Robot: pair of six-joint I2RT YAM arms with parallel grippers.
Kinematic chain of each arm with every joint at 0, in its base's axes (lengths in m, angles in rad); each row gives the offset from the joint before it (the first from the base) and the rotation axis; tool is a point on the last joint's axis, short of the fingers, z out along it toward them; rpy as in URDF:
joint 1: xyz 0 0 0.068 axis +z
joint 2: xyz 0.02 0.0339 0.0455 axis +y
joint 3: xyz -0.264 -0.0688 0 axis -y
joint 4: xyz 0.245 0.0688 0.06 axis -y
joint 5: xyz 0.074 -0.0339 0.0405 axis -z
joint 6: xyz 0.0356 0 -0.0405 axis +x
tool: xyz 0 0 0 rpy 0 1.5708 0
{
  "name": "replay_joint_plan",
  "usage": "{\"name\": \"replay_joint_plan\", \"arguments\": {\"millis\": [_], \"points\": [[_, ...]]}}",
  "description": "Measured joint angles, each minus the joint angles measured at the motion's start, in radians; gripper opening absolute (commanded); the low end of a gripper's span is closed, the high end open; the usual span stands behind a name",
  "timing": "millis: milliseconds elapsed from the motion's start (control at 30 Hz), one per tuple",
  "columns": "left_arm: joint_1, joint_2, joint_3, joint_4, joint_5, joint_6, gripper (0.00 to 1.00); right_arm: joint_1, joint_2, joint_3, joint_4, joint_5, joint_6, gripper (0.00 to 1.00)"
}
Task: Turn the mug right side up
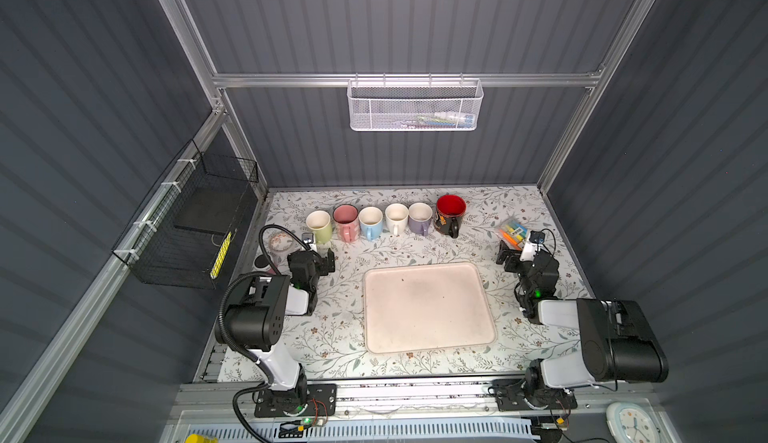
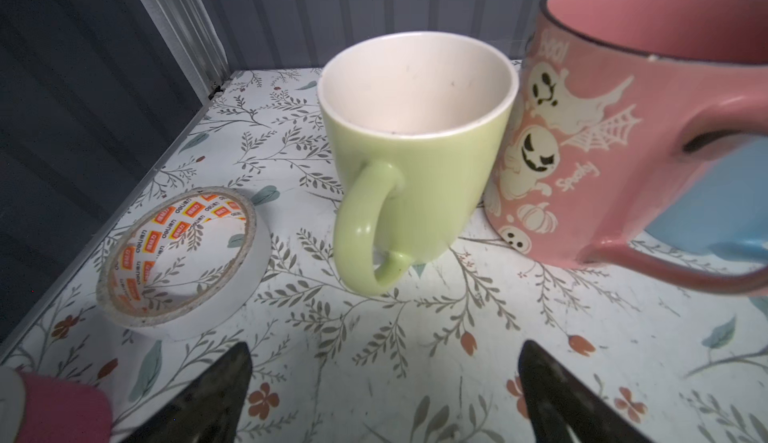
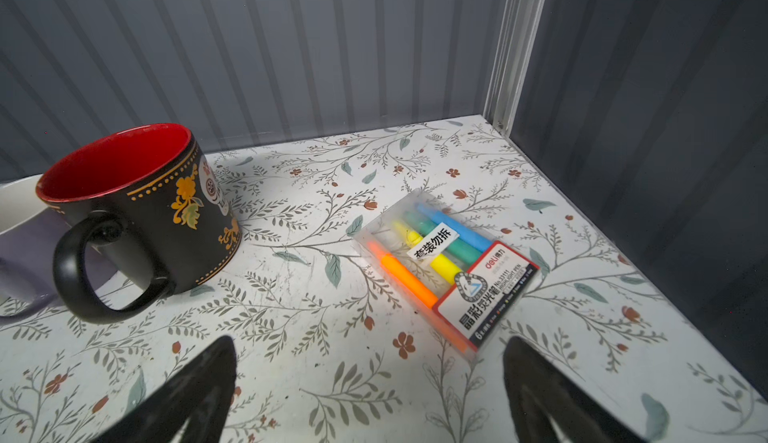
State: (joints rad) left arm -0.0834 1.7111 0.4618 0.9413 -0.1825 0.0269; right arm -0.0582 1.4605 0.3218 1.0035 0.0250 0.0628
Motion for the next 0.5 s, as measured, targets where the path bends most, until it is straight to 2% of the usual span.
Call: {"name": "replay_joint_plan", "arguments": {"millis": [67,133,233,300,400,500], "points": [[-0.001,-0.002,-0.036,0.054,0.006,0.005,1.00,0.000,0.000,-0.014,0.017,0.003,0.000,0.99],[-0.002,-0.008,-0.151,0.207,0.011,0.008,1.00,0.000,-0.001,-0.076,0.104,0.025,0.006,0.99],[-0.003,0.032,-0.273,0.324,-0.065,-0.016,1.00,0.000,0.019,-0.204,0.249,0.075,0.022,0.99],[-0.003,0.024,-0.248,0.275,-0.101,-0.032,1.00,0.000,0.028,-0.203,0.227,0.093,0.027,0.99],[-0.004,0.012,-0.087,0.140,-0.137,-0.038,1.00,0.000,0.010,-0.097,0.116,0.084,0.025,0.99],[-0.011,-0.003,-0.036,0.145,-0.117,-0.029,1.00,0.000,0.007,0.002,0.068,0.056,0.017,0.99]]}}
